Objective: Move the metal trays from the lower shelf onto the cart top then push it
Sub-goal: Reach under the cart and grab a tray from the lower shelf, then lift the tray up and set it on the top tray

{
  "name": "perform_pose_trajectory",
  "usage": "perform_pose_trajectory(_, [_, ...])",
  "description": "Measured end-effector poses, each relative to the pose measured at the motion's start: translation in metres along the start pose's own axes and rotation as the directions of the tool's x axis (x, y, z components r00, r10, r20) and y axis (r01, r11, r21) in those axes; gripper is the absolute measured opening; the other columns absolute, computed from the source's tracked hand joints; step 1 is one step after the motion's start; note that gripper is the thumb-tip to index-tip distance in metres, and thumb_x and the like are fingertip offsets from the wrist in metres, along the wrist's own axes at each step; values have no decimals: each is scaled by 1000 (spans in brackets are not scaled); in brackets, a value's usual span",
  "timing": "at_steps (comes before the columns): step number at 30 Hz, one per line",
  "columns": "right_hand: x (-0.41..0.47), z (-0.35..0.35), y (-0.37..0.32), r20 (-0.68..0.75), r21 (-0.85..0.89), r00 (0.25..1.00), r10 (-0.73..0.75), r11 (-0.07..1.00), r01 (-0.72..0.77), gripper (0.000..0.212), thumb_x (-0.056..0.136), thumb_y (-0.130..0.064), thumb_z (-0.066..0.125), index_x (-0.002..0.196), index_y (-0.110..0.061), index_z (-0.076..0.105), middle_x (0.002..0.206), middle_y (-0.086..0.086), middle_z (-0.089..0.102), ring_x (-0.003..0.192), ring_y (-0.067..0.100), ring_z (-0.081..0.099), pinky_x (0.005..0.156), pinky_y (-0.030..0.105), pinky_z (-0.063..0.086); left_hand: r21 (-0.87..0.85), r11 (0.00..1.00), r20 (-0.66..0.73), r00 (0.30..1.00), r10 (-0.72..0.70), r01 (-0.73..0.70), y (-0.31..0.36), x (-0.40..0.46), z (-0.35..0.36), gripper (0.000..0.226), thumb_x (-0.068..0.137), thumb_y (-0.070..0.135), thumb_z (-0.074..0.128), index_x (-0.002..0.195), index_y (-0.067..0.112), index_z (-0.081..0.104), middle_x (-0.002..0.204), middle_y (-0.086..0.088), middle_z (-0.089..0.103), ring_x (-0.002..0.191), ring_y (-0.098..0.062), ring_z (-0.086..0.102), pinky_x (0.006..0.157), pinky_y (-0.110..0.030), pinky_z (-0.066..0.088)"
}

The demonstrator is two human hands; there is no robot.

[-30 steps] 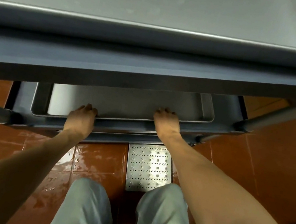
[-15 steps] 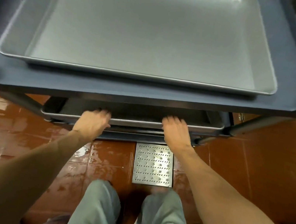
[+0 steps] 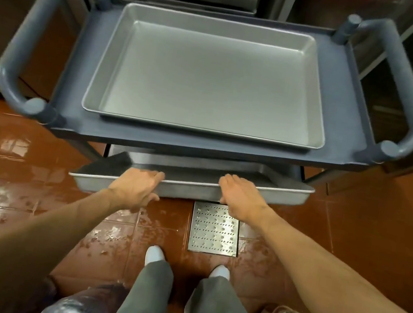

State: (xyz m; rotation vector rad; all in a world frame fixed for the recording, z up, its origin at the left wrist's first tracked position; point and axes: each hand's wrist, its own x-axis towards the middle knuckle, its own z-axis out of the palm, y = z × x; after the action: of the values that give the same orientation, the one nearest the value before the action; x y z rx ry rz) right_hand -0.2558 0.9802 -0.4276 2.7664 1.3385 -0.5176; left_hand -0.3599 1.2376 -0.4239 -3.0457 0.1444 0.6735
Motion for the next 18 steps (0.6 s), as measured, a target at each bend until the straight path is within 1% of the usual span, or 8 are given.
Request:
perform_pose_trajectory(3, [-4, -40, 7, 43, 25, 999, -10, 1000, 9, 28, 87, -21, 71, 104, -9, 53, 101, 7, 62, 91, 25, 61, 76, 37, 48, 11, 998, 19, 998, 55, -55, -8, -5, -37, 51, 89, 53, 60, 119, 16, 46, 114, -8, 69, 98, -33, 67, 79, -42, 52])
perform_pose_trajectory(5, [-10, -62, 10, 84, 39, 996, -27, 999, 24, 31, 86, -23, 71, 108, -9, 53, 105, 6, 66, 95, 26, 64, 76, 39, 52, -2, 995, 29, 995, 99, -99, -11, -10, -59, 52, 85, 59, 61, 114, 18, 48, 113, -7, 68, 100, -31, 66, 80, -41, 51])
perform_pose_trajectory(7, [-20, -81, 9, 104, 55, 993, -47, 998, 42, 39, 87, -33, 71, 111, -9, 52, 109, 7, 66, 97, 29, 65, 77, 39, 50, 13, 993, 33, 992, 120, -120, -11, -20, -81, 57, 82, 69, 57, 109, 19, 50, 109, -6, 69, 98, -29, 65, 76, -38, 46])
perform_pose_trajectory(10, [-39, -111, 5, 77, 74, 995, -59, 996, 53, 51, 85, -49, 68, 116, -11, 52, 115, 10, 65, 99, 31, 63, 77, 38, 47, 10, 992, 28, 992, 123, -123, -7, -37, -115, 64, 76, 79, 54, 103, 21, 54, 102, -4, 71, 91, -25, 65, 71, -36, 44])
perform_pose_trajectory(13, [-67, -146, -1, 17, 127, 999, -47, 991, 44, 57, 81, -57, 68, 118, -16, 54, 116, 9, 66, 100, 31, 63, 69, 34, 42, 16, 994, 13, 994, 110, -110, 0, -61, -157, 64, 71, 83, 56, 98, 25, 56, 92, -3, 71, 83, -23, 64, 65, -34, 41])
perform_pose_trajectory(15, [-85, -173, -3, -28, 154, 999, -26, 988, 30, 62, 78, -62, 67, 122, -20, 54, 117, 7, 67, 100, 29, 63, 67, 32, 40, 14, 993, -35, 992, 118, -118, 4, -79, -186, 56, 69, 83, 56, 85, 30, 53, 77, 6, 64, 68, -12, 57, 59, -32, 40])
perform_pose_trajectory(16, [-93, -187, -5, -42, 158, 999, -19, 987, 26, 63, 77, -64, 66, 123, -22, 54, 117, 5, 66, 101, 28, 63, 67, 33, 42, 0, 992, -61, 990, 129, -129, 6, -88, -200, 52, 68, 84, 57, 77, 33, 48, 69, 10, 57, 60, -4, 50, 54, -27, 38])
perform_pose_trajectory(18, [-109, -216, -8, -64, 148, 998, -17, 989, 27, 58, 76, -67, 65, 115, -25, 55, 112, 2, 66, 95, 25, 61, 67, 36, 48, -13, 990, -114, 984, 135, -137, 10, -108, -229, 50, 64, 86, 55, 68, 39, 39, 60, 17, 45, 53, 1, 44, 48, -17, 29])
